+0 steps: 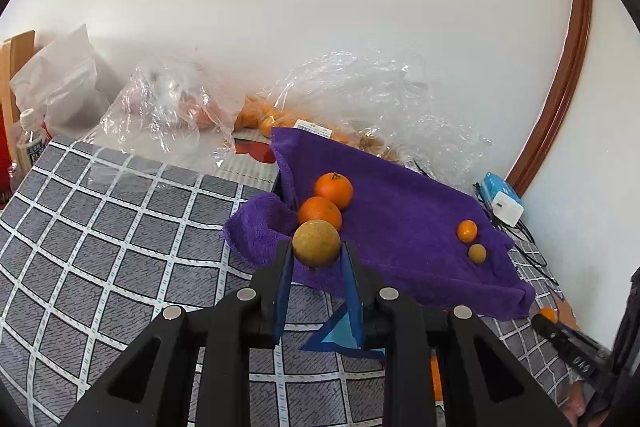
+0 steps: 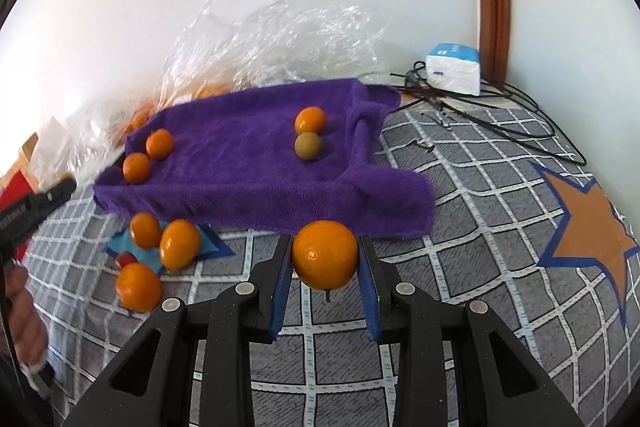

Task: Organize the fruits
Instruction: 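Carry the held orange and kumquat over the purple towel with both tools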

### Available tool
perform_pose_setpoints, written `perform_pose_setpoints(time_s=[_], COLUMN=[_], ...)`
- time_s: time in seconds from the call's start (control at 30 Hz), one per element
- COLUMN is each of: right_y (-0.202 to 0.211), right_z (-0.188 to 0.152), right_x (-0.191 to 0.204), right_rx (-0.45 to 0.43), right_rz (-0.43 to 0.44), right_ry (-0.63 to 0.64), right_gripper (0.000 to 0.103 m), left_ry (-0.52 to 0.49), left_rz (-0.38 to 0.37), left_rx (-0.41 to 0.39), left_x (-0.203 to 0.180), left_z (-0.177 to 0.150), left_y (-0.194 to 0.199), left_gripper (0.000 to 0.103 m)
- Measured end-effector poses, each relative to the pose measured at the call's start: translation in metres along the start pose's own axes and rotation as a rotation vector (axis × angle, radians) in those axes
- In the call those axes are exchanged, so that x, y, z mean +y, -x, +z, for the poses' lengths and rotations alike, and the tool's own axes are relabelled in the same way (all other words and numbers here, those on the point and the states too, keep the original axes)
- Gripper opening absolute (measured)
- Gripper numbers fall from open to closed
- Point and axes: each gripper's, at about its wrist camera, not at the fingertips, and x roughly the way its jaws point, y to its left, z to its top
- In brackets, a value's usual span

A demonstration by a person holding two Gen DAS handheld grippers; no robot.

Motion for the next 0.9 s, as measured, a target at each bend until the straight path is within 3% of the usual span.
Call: perform_pose_setpoints(time_s=[0.33, 0.77, 0.9], right_y=[0.023, 0.0, -0.008], right_z=[0.028, 0.034, 0.045], right_x=[0.01, 0.013, 0.012], right_rx=[-0.065, -0.046, -0.042], right_rz=[-0.001, 0.001, 0.002], right_ry=[0.011, 0.044, 0.047], right_gripper=[0.031, 0.031, 0.031], left_ry=[0.012, 0.015, 0.012], left_rz=[-0.001, 0.025, 0.072], left_rx=[-0.011, 0.011, 0.0], left_x=[0.002, 0.004, 0.008], left_z=[0.002, 0.002, 0.001], left_y=[0.003, -0.005, -0.006], left_gripper=[0.023, 0.023, 0.023])
